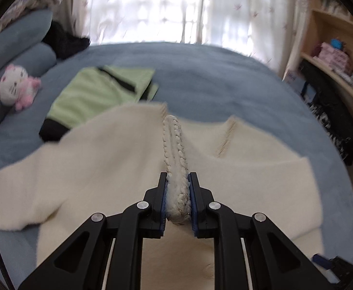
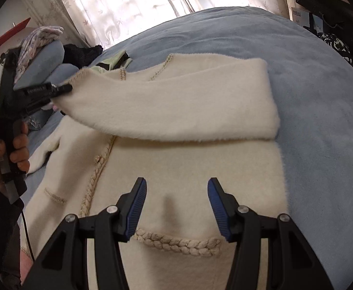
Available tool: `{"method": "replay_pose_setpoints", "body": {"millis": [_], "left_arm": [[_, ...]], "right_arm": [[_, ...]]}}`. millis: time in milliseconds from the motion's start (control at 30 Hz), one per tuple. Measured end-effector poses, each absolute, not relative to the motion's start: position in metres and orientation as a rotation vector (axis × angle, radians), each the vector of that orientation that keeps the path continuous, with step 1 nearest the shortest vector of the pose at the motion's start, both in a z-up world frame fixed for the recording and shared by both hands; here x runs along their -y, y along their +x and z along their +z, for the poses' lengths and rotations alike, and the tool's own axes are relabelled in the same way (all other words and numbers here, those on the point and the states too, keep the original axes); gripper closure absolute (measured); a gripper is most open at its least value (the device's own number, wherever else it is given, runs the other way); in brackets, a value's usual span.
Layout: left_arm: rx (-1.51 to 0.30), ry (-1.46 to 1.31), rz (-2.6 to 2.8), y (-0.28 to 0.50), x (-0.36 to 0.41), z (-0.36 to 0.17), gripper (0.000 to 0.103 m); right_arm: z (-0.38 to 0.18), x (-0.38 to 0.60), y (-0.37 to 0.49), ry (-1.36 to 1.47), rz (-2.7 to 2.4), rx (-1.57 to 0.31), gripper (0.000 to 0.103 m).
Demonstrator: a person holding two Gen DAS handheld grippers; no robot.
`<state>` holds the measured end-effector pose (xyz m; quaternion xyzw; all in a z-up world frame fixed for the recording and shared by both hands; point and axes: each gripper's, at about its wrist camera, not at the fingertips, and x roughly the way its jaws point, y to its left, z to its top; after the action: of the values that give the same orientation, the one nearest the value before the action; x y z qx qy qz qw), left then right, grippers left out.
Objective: Fold large clothes
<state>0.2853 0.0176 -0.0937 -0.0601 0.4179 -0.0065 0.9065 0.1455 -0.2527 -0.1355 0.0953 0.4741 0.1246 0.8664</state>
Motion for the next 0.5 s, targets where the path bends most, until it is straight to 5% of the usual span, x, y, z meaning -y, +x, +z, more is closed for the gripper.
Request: {"method": "replay_pose_setpoints", "body": {"millis": [133,200,300,500], "left_arm": [[-1.005,-0.082,-0.013,0.289,-0.023,-0.152,0.082],[-1.070,-0.100,-0.026,0.294,-0.027,-0.168,0.055],[-1.053,-0.204,-0.030,0.295,-0.044,-0.176,0.040],[-1.091,-0.274,-0.005,0.321,-0.057,-0.185,0.033]], "right_arm": [[-0.138,0.250,0.150,0.179,0.240,-1.029,0.050],[-0.135,0.254,0.155,0.184,0.227,-1.040,0.050],[-0.121,0.268,0.165,0.208,0.209,-1.023,0.050],[-0.107,0.317,0.216,0.287,0.115,-0.991,0.050]]}}
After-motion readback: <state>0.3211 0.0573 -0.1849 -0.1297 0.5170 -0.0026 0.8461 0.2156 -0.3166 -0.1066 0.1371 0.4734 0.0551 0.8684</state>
